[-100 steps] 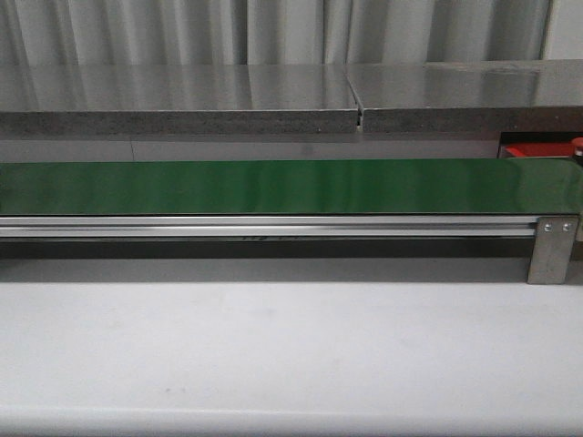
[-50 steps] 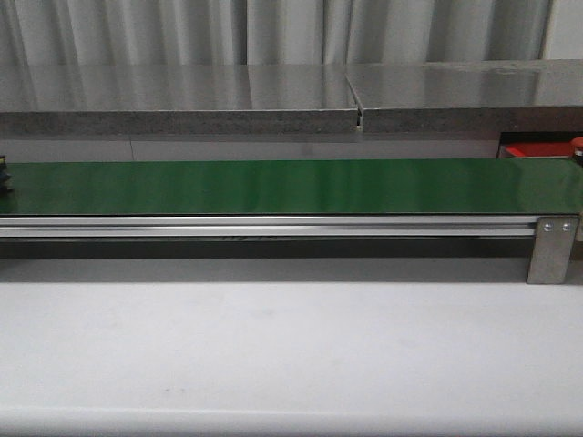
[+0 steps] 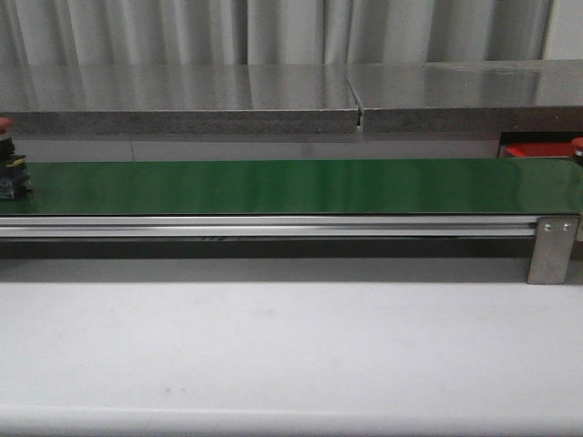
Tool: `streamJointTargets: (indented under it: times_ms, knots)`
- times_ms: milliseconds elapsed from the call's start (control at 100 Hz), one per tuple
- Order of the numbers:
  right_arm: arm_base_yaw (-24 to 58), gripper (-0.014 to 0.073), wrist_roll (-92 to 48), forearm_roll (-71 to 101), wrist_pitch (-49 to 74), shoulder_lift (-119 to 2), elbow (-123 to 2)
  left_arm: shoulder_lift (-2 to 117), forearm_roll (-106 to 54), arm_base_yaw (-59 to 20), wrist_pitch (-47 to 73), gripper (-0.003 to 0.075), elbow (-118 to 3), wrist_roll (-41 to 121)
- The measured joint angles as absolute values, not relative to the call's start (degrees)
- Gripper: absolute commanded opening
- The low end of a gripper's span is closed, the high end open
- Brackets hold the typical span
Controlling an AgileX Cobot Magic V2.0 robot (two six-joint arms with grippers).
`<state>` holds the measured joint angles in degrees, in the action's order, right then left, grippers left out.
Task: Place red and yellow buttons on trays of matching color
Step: 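Lower the left gripper onto a yellow button and grasp it, then set the yellow button on the green belt and open the left gripper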
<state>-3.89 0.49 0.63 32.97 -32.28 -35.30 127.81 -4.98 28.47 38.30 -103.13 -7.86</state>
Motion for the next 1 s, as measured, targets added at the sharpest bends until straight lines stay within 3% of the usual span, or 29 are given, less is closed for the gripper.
streamJointTargets:
  times_ms: [170, 630, 1000]
  knots:
    - [-3.89, -0.0117, 0.49, 0.63, 32.97, -32.28, -35.30, 127.81, -4.90, 28.47, 38.30, 0.0260, -103.13, -7.86]
    - [-3.89, -0.0117, 0.49, 0.63, 32.97, -32.28, -35.30, 126.23, -4.90, 28.47, 40.19, 0.0260, -103.13, -7.86]
    - [-3.89, -0.0117, 0.49, 0.63, 32.97, -32.28, -35.30, 112.11, -4.90, 27.90, 38.66, 0.0260, -92.78, -7.86]
